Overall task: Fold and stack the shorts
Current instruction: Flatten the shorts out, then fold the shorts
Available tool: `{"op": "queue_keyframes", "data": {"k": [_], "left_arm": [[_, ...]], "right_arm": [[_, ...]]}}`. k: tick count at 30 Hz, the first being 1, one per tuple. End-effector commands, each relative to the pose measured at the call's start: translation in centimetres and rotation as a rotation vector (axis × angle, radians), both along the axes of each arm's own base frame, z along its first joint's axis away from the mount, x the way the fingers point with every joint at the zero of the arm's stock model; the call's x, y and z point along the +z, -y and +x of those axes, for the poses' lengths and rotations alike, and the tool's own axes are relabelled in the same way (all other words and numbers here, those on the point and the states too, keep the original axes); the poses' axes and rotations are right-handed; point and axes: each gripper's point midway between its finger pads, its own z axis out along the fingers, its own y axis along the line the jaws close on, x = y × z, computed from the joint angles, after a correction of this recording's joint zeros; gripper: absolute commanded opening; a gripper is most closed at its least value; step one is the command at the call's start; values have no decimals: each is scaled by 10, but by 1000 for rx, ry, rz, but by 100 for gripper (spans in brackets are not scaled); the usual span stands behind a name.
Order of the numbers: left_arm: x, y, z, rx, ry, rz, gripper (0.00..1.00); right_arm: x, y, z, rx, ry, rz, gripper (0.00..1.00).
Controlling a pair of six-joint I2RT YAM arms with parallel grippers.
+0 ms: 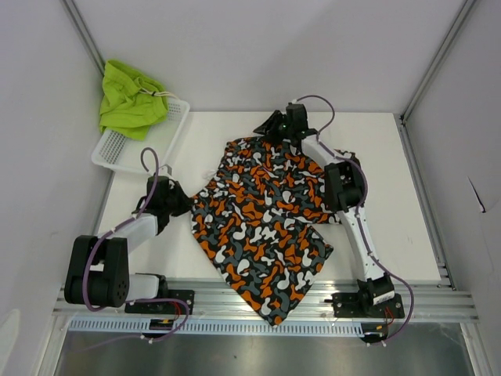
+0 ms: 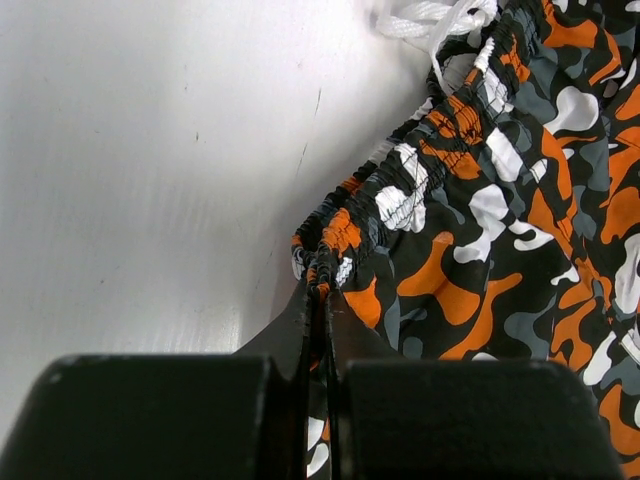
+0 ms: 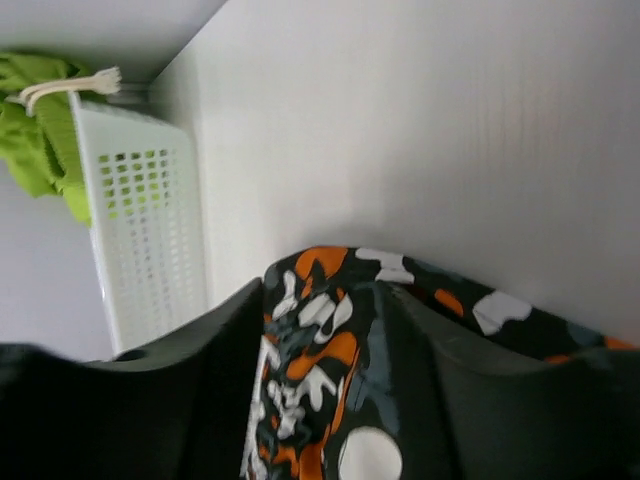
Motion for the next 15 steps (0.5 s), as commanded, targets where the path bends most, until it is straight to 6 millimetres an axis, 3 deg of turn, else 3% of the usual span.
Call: {"op": "queue_keyframes", "data": {"k": [1, 2, 3, 5, 6, 7, 9, 10, 12, 13, 14, 15], "left_arm": [[8, -4, 8, 31, 43, -12, 0], [11, -5, 10, 35, 55, -11, 0], [10, -5, 8, 36, 51, -8, 0], [10, -6, 8, 38, 48, -6, 0], [10, -6, 8, 40, 48, -6, 0], [10, -6, 8, 40, 45, -6, 0], [12, -5, 10, 31, 41, -6, 0], [9, -5, 7, 26, 19, -2, 0], [15, -7, 12, 29, 19, 14, 0], [17, -10, 11, 40, 15, 24, 0], [20, -11, 12, 48, 22, 30, 0], [19, -13, 10, 54, 22, 33, 0]], "right_arm": [[139, 19, -6, 120, 283, 56, 57], [129, 21, -17, 149, 265, 40, 61], [162, 26, -28, 177, 346, 11, 64], [167, 29, -50, 208, 336, -53, 72], [173, 35, -71, 239, 331, -120, 73], [172, 38, -79, 236, 323, -170, 73], [172, 31, -110, 288, 317, -253, 73], [171, 37, -138, 325, 313, -321, 73], [163, 32, -172, 346, 324, -416, 73], [160, 41, -202, 365, 336, -463, 73], [155, 46, -215, 349, 340, -509, 73], [155, 37, -238, 375, 360, -523, 73]]}}
